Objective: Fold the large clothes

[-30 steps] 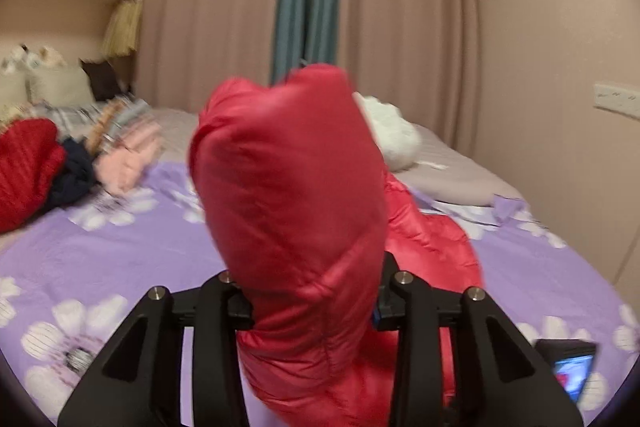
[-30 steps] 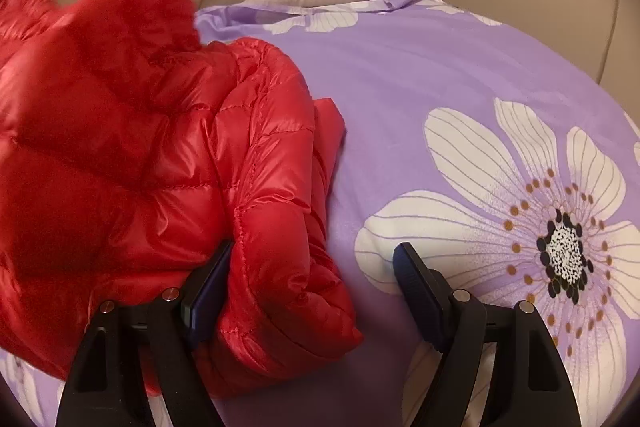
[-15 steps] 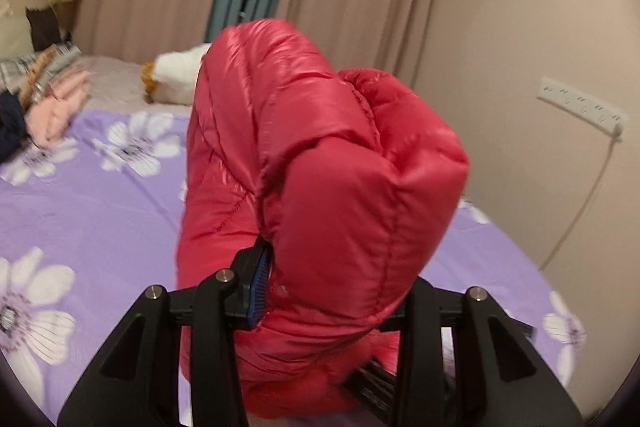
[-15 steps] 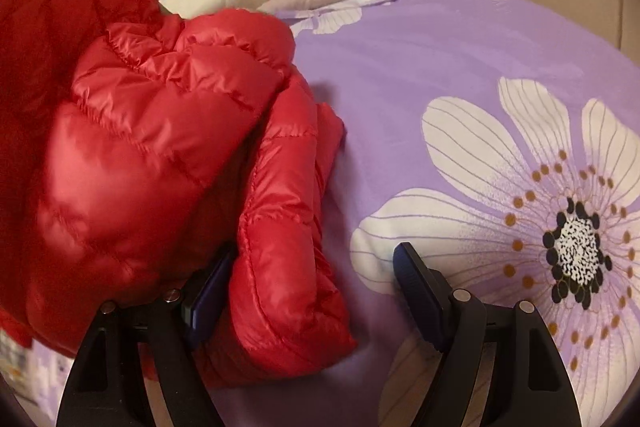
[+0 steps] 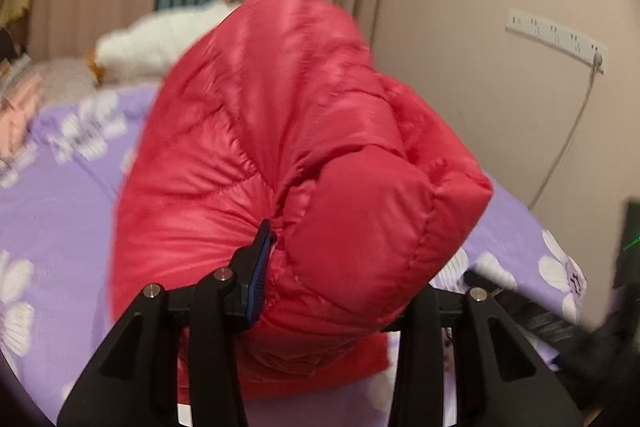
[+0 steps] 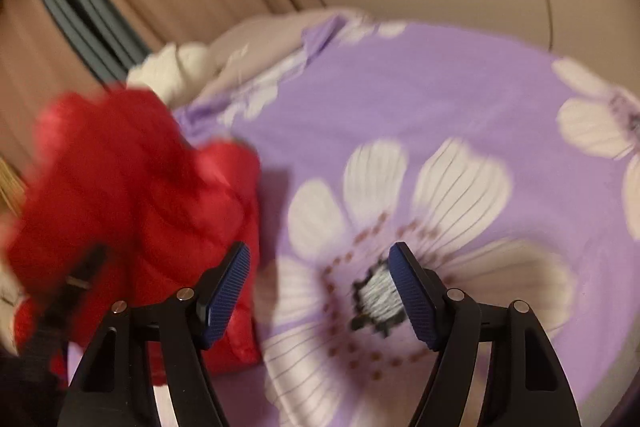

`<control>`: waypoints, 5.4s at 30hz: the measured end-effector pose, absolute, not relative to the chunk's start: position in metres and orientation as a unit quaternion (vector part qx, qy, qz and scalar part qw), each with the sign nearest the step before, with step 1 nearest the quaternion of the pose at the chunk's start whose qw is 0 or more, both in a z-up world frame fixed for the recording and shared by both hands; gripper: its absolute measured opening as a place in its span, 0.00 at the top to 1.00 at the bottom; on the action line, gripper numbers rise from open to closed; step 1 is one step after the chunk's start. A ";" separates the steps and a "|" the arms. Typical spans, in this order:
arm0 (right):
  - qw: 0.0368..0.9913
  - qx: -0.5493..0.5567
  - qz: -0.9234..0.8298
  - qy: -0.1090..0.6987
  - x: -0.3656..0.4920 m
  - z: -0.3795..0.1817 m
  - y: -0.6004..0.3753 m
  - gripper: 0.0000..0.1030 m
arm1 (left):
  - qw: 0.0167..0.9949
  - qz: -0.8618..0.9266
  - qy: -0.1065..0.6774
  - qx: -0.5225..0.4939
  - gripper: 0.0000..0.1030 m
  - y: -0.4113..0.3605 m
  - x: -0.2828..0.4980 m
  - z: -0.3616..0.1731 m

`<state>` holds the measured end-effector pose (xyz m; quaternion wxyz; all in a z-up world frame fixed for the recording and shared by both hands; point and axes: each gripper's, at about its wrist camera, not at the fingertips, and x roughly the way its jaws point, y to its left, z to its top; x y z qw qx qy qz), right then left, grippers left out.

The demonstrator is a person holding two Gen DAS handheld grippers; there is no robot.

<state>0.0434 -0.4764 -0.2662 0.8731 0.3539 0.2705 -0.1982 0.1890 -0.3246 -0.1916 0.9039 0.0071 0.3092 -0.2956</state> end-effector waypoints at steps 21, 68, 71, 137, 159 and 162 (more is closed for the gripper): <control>0.873 0.339 -0.224 0.268 0.019 -0.256 -0.486 0.28 | 0.877 -0.311 0.366 0.001 0.63 -0.352 0.196 -0.223; 0.884 0.299 -0.210 0.293 0.104 -0.222 -0.430 0.28 | 0.903 -0.215 0.362 -0.084 0.47 -0.166 0.175 -0.163; 0.882 0.269 -0.238 0.303 0.109 -0.223 -0.424 0.28 | 0.910 -0.195 0.352 -0.096 0.47 -0.160 0.184 -0.162; 0.867 0.273 -0.288 0.301 0.151 -0.310 -0.460 0.24 | 0.919 -0.135 0.322 -0.181 0.28 -0.266 0.338 -0.257; 0.868 0.282 -0.281 0.297 0.151 -0.312 -0.464 0.22 | 0.921 -0.135 0.316 -0.185 0.28 -0.265 0.335 -0.258; 0.868 0.283 -0.280 0.296 0.151 -0.312 -0.464 0.22 | 0.921 -0.134 0.316 -0.185 0.28 -0.265 0.335 -0.259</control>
